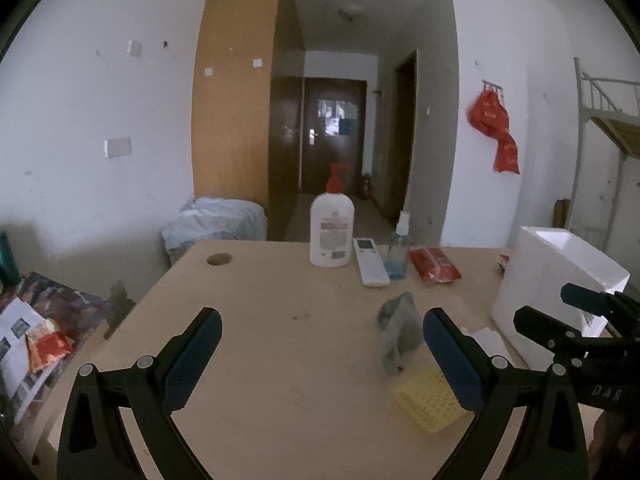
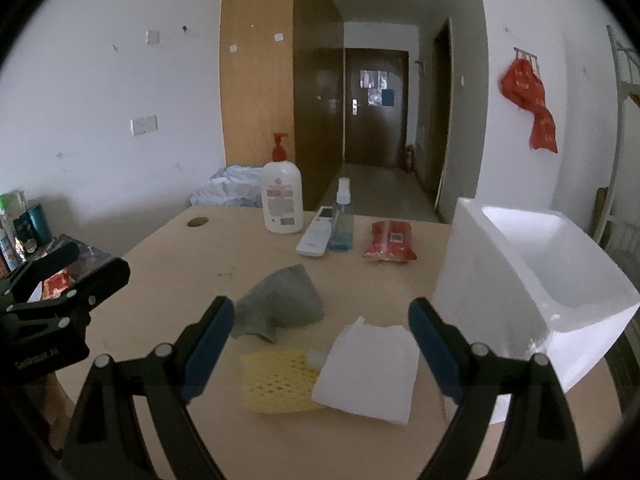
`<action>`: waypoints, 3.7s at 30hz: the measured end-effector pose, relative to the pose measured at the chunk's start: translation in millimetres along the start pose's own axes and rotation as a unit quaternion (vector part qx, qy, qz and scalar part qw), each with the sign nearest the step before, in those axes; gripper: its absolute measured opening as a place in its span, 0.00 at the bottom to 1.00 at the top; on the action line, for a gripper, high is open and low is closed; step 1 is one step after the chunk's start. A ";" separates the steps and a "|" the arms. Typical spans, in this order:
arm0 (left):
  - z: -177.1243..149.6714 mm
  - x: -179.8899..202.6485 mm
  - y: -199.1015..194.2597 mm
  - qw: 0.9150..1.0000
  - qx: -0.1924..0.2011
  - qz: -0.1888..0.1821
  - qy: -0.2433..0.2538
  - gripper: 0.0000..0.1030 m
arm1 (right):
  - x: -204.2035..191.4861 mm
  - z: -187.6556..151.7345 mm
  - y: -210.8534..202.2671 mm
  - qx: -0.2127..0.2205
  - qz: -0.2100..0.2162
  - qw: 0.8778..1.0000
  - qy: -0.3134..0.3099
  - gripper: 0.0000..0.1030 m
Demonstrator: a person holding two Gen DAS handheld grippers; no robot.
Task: Organize soft objects
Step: 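Lower the left gripper onto the grey sock and close it, then grasp the white paper mask with the right gripper while the left lifts the sock, then carry the mask and sock with both grippers over the white foam box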
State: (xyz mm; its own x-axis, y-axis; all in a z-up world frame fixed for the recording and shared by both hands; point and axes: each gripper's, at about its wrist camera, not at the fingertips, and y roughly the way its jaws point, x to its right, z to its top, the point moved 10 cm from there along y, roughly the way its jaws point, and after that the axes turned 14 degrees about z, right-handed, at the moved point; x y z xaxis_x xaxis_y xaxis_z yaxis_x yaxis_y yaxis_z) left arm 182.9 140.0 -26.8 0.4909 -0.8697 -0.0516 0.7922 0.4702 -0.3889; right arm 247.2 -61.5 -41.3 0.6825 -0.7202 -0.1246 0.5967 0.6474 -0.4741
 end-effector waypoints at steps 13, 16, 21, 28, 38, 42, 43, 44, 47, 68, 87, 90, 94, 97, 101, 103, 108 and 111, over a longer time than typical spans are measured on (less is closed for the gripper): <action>-13.8 17.1 31.8 0.999 -0.029 -0.023 0.011 0.98 | 19.3 -27.8 25.3 -0.040 0.029 0.998 0.028 0.89; -15.5 24.3 40.7 0.999 -0.035 -0.033 0.013 0.98 | 22.1 -35.7 32.5 -0.053 0.040 0.997 0.037 0.89; -18.5 41.0 57.7 0.997 -0.048 -0.052 0.020 0.98 | 28.1 -42.6 39.6 -0.065 0.041 0.996 0.040 0.89; -29.1 70.4 88.3 0.992 -0.093 -0.082 0.039 0.98 | 32.0 -53.6 53.6 -0.087 0.048 0.994 0.047 0.89; -43.4 95.0 120.3 0.982 -0.151 -0.093 0.061 0.81 | 38.2 -54.5 67.0 -0.097 0.061 0.992 0.054 0.89; -49.4 104.3 129.0 0.978 -0.169 -0.102 0.069 0.72 | 37.1 -57.6 71.8 -0.103 0.069 0.991 0.054 0.89; -51.2 106.0 130.1 0.977 -0.172 -0.105 0.069 0.68 | 36.2 -58.5 72.8 -0.105 0.070 0.991 0.052 0.89; -52.3 107.4 131.5 0.976 -0.175 -0.109 0.069 0.67 | 35.7 -59.4 73.7 -0.107 0.071 0.990 0.051 0.89; -57.7 111.8 136.1 0.973 -0.184 -0.117 0.071 0.50 | 35.7 -61.7 76.2 -0.112 0.072 0.990 0.048 0.89; -44.6 98.4 123.3 0.981 -0.144 -0.123 0.046 0.06 | 50.8 -74.8 87.6 -0.146 0.020 0.988 0.045 0.89; -36.4 101.3 102.0 0.981 -0.112 -0.150 0.050 0.06 | 53.4 -91.0 84.3 -0.159 0.005 0.984 0.085 0.39; -35.1 101.1 101.5 0.982 -0.109 -0.149 0.050 0.06 | 50.8 -90.5 80.0 -0.150 0.018 0.984 0.091 0.20; -33.7 101.3 99.8 0.982 -0.103 -0.148 0.050 0.06 | 52.7 -92.1 75.0 -0.143 0.014 0.985 0.097 0.10; -32.7 101.1 97.2 0.983 -0.097 -0.146 0.052 0.06 | 50.1 -92.1 72.7 -0.136 0.012 0.986 0.091 0.10; -31.2 100.8 94.2 0.984 -0.088 -0.146 0.055 0.06 | 50.6 -89.5 69.1 -0.120 0.016 0.987 0.102 0.09; -30.2 100.6 91.7 0.984 -0.084 -0.148 0.054 0.06 | 49.4 -85.9 63.8 -0.109 0.021 0.988 0.104 0.09; -23.7 96.0 81.0 0.985 -0.072 -0.151 0.048 0.06 | 41.5 -70.5 49.0 -0.081 0.033 0.991 0.097 0.09; -14.4 88.6 65.3 0.986 -0.054 -0.152 0.041 0.06 | 37.0 -59.2 38.1 -0.062 0.038 0.993 0.091 0.09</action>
State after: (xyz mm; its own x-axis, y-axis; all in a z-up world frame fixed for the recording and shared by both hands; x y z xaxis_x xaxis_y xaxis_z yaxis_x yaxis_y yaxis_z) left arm 272.9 91.5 -70.1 0.2027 -0.9792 0.0106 0.8530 0.1713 -0.4931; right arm 270.3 -78.3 -115.6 0.6291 -0.7111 -0.3140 0.4818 0.6737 -0.5604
